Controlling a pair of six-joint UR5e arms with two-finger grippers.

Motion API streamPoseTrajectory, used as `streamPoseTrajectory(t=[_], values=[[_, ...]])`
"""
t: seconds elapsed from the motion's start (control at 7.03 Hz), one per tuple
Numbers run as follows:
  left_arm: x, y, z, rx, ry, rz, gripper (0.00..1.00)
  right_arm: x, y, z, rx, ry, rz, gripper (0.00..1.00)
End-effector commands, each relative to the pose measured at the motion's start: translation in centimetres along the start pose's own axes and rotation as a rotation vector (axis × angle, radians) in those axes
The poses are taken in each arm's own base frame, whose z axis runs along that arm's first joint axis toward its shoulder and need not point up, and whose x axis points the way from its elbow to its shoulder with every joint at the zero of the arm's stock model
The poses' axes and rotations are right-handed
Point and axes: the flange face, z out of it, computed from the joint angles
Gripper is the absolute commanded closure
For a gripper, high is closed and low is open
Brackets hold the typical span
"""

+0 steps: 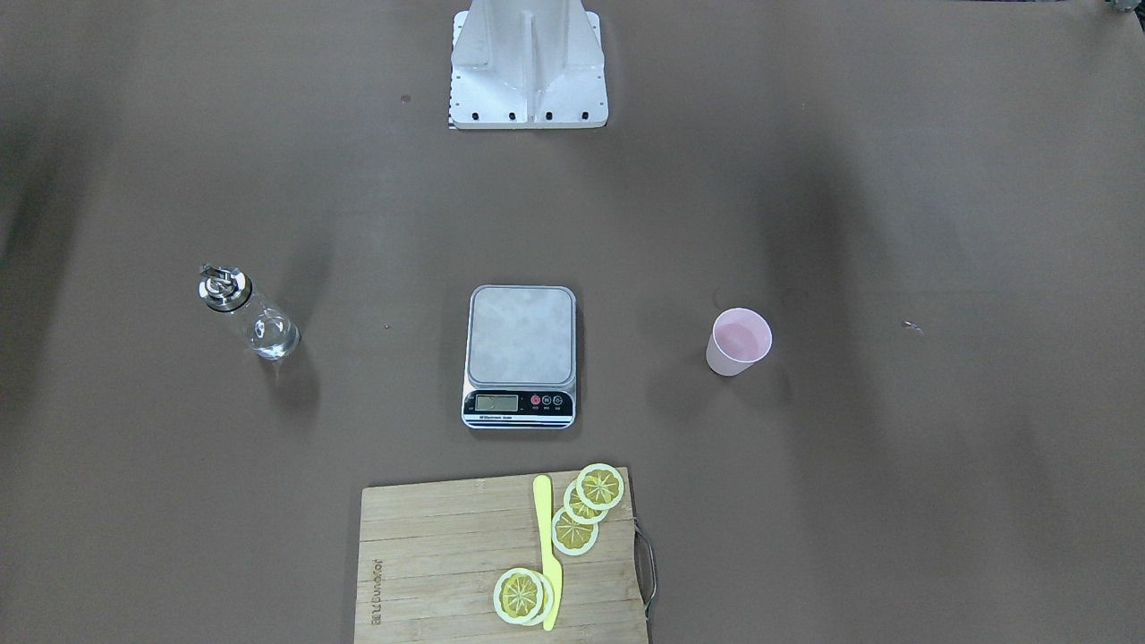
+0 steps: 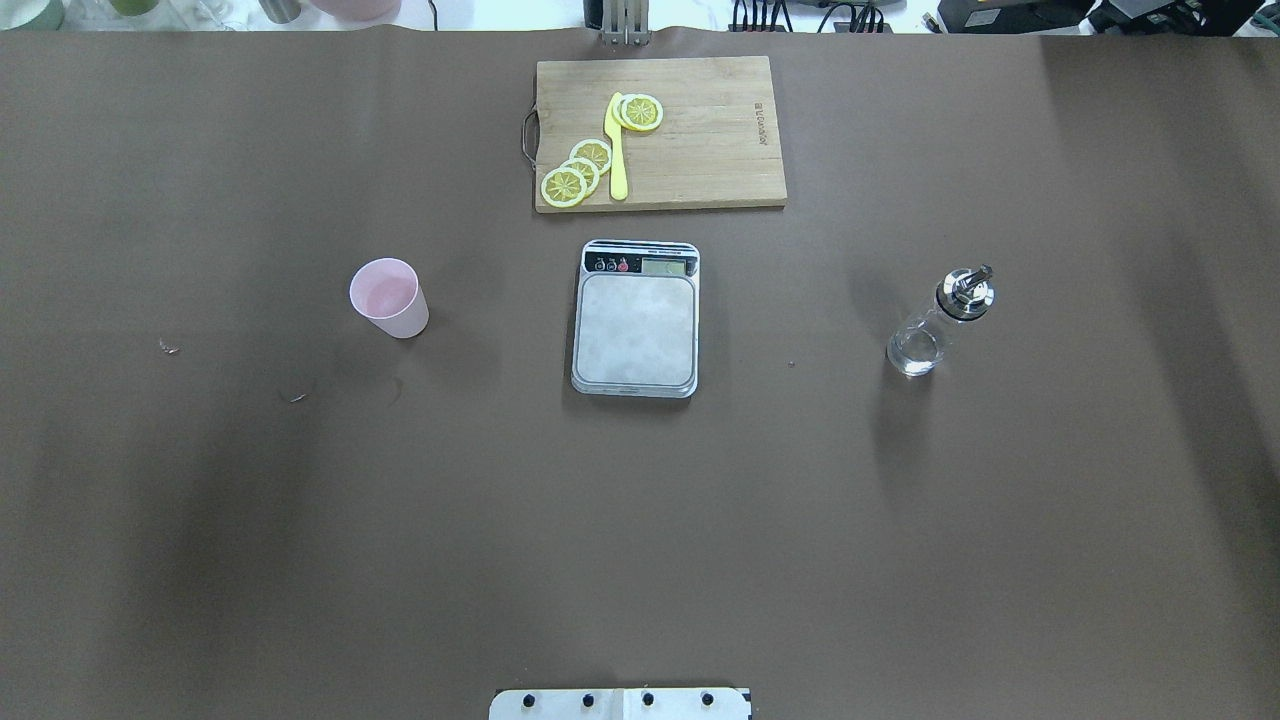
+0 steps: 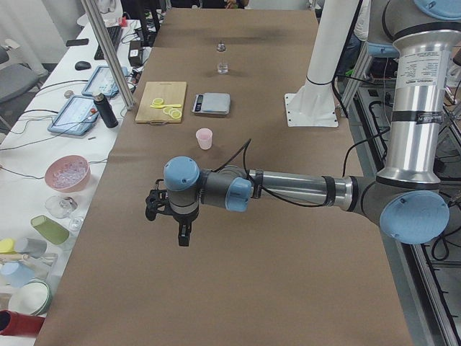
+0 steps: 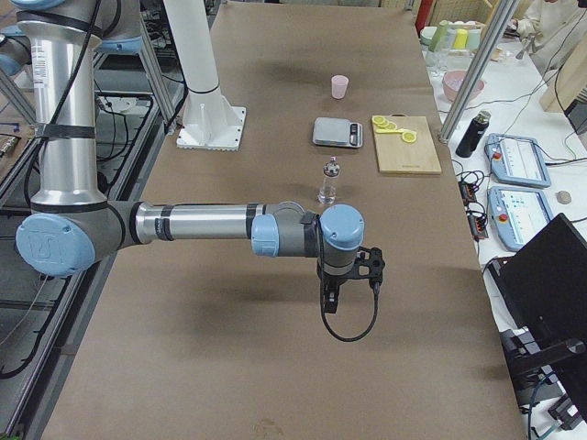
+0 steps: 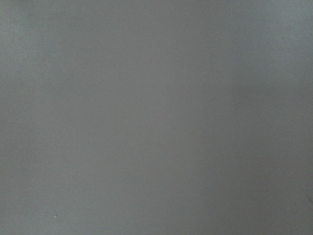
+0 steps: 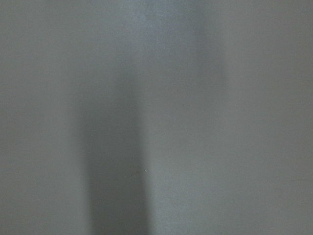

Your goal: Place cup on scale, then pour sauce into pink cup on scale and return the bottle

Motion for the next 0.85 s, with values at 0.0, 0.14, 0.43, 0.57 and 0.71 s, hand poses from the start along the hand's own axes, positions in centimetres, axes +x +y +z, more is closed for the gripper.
streamPoseTrajectory(t=[0.0, 0.14, 0.43, 0.57, 0.71], values=[[0.08, -0.13, 0.05, 0.003, -0.003, 0.003, 0.02, -0.05, 0.01, -0.05, 0.002, 0.0, -0.002, 0.0], [-0.04, -0.1, 0.31, -0.001, -0.001, -0.004, 0.02, -0.05, 0.01, -0.05, 0.002, 0.0, -0.002, 0.0], [-0.37, 0.08, 0.57, -0.007, -0.005, -0.009, 0.02, -0.34, -0.07, -0.3, 0.007, -0.002, -0.007, 0.0], [-0.36, 0.14, 0.55, -0.006, -0.005, -0.003, 0.02, -0.96, -0.1, -0.78, 0.016, -0.013, -0.019, 0.0], [-0.2, 0.12, 0.5, -0.005, -0.004, 0.0, 0.02, -1.05, 0.13, -0.85, 0.021, -0.027, -0.022, 0.0]])
